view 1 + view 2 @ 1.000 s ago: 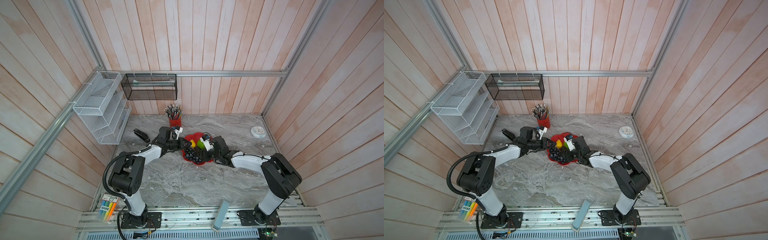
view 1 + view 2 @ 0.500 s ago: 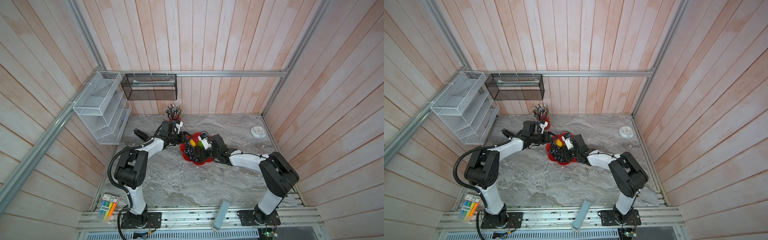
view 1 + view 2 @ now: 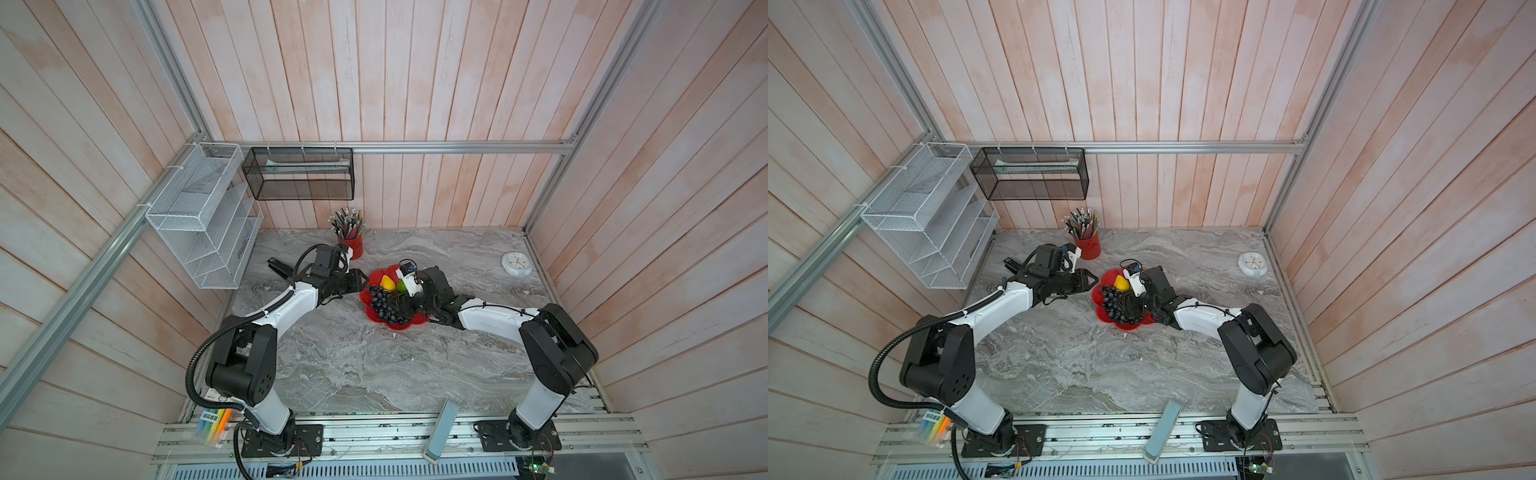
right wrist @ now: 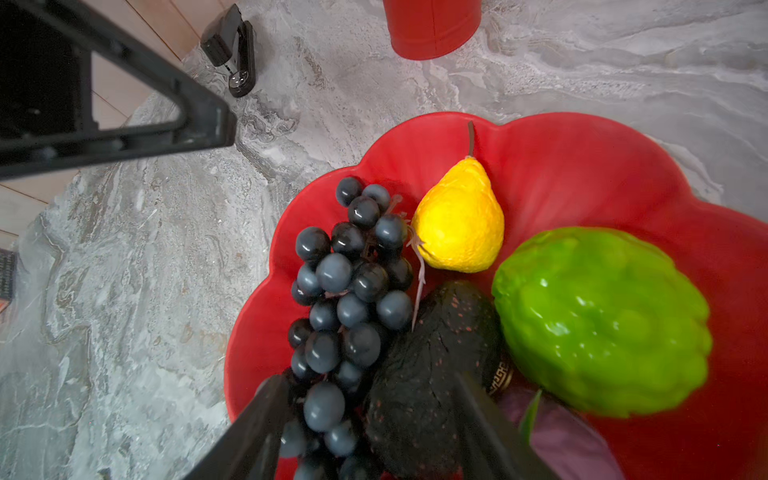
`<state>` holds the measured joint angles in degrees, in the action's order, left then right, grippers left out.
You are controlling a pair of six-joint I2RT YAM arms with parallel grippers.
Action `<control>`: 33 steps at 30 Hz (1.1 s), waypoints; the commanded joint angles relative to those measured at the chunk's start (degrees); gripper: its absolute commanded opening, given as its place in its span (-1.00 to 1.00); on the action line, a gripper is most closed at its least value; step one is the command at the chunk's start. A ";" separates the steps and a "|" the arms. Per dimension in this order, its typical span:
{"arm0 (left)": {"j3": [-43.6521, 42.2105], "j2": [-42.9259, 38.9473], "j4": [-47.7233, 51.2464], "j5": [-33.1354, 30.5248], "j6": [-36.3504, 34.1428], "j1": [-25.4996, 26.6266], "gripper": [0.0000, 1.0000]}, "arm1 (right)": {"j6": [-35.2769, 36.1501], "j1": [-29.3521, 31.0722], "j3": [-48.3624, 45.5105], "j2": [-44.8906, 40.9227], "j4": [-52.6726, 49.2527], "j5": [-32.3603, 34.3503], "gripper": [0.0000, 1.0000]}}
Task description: Place and organize the fake fruits in the fruit bowl
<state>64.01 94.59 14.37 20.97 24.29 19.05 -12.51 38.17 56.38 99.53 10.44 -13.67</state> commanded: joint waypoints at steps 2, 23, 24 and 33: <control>-2.05 -0.10 1.28 -3.43 0.52 3.88 -0.19 | -1.72 0.29 -0.66 -2.06 -0.71 0.74 0.26; 0.05 6.86 -6.72 -2.45 2.82 4.85 -0.26 | -2.26 0.15 -8.61 -16.05 -0.72 7.10 0.25; 0.06 5.78 -5.52 -3.02 2.40 4.80 -0.24 | -2.05 0.17 -8.66 -16.56 -0.83 7.48 0.25; -2.83 -12.01 5.33 -13.41 -3.78 4.68 0.58 | 1.18 -4.50 -8.76 -25.00 -5.75 15.08 0.49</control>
<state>62.43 87.20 15.29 13.74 23.77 24.01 -12.99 36.18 48.34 77.45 7.18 -3.31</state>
